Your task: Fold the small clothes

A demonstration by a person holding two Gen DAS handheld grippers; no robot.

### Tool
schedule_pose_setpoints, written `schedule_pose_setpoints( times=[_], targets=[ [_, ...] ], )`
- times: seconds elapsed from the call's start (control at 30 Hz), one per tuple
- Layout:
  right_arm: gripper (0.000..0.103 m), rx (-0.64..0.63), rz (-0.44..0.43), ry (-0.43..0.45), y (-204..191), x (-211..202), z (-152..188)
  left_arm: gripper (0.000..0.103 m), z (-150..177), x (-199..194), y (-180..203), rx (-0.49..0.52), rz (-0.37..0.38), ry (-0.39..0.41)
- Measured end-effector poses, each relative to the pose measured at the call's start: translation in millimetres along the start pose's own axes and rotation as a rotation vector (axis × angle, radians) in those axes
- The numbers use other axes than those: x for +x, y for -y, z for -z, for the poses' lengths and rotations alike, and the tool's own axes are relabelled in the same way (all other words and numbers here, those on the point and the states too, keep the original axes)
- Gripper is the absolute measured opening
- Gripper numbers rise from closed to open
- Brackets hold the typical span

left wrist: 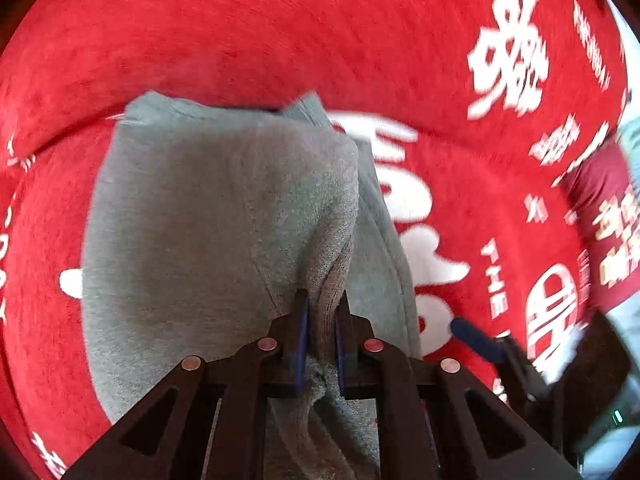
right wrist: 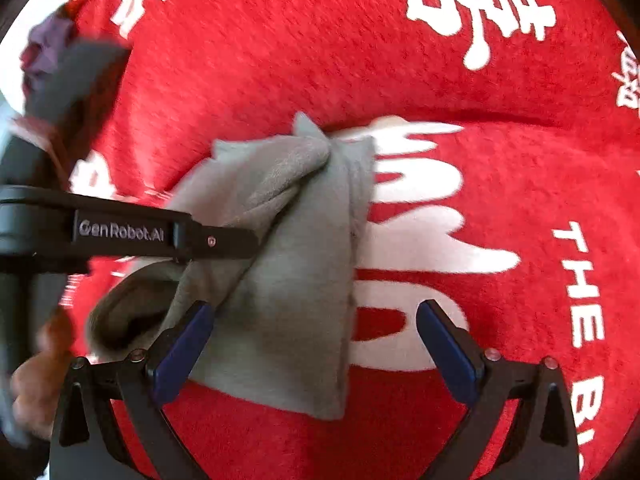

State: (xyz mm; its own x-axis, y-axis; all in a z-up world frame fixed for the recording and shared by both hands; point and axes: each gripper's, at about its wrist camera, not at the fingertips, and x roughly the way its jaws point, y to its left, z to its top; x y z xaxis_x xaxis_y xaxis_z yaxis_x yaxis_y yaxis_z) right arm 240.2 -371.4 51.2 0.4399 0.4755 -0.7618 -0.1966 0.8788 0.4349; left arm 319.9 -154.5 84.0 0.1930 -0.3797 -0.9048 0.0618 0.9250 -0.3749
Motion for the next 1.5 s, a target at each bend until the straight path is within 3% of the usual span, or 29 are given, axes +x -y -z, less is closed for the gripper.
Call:
schedule_pose_setpoints(
  times=[0.23,0.33,0.47,0.63,0.73,0.97,1.0,1.03,1.07,1.1,1.2,1.33,1.4,1.5],
  targets=[
    [0.102,0.249,-0.431,-0.023,17,31,-35,0.012,-2,-17,-29,-0.051,0.05,0.002],
    [0.102,0.346,-0.531,-0.071,20,59,-56,0.012,-1,-32,-35,-0.067,0.082,0.043],
    [0.102,0.451,-0.608,-0.164,15,107,-78,0.012,2,-30,-27,-0.011,0.045,0.036],
    [0.102,0.455,-0.569,-0.192,3,135,-107,0.012,9,-10,-15,0.046,-0.014,0.008],
    [0.1,0.381,-0.5,-0.275,-16,136,-110,0.012,8,-6,-10,0.047,-0.018,0.015],
    [0.096,0.438,-0.531,-0.316,-25,139,-108,0.012,7,-15,-15,0.037,0.018,0.034],
    [0.086,0.431,-0.522,-0.32,-28,141,-110,0.012,8,-18,-16,0.04,0.017,0.038],
    [0.066,0.42,-0.505,-0.323,-32,143,-111,0.012,10,-21,-17,0.045,0.015,0.047],
    [0.052,0.392,-0.471,-0.325,-38,145,-112,0.012,11,-24,-16,0.052,0.007,0.056],
    [0.018,0.345,-0.425,-0.325,-42,145,-112,0.012,12,-27,-16,0.057,0.001,0.059],
    [0.016,0.192,-0.318,-0.262,-65,130,-118,0.012,11,-36,-7,0.085,-0.007,0.09],
    [0.016,0.022,-0.244,-0.161,-87,101,-132,0.012,5,-39,21,0.126,-0.007,0.11],
    [0.016,-0.016,-0.222,-0.145,-79,94,-138,0.012,0,-23,35,0.128,-0.002,0.092],
    [0.016,-0.022,-0.136,-0.194,-42,109,-137,0.012,-6,20,41,0.087,0.019,0.017]
  ],
)
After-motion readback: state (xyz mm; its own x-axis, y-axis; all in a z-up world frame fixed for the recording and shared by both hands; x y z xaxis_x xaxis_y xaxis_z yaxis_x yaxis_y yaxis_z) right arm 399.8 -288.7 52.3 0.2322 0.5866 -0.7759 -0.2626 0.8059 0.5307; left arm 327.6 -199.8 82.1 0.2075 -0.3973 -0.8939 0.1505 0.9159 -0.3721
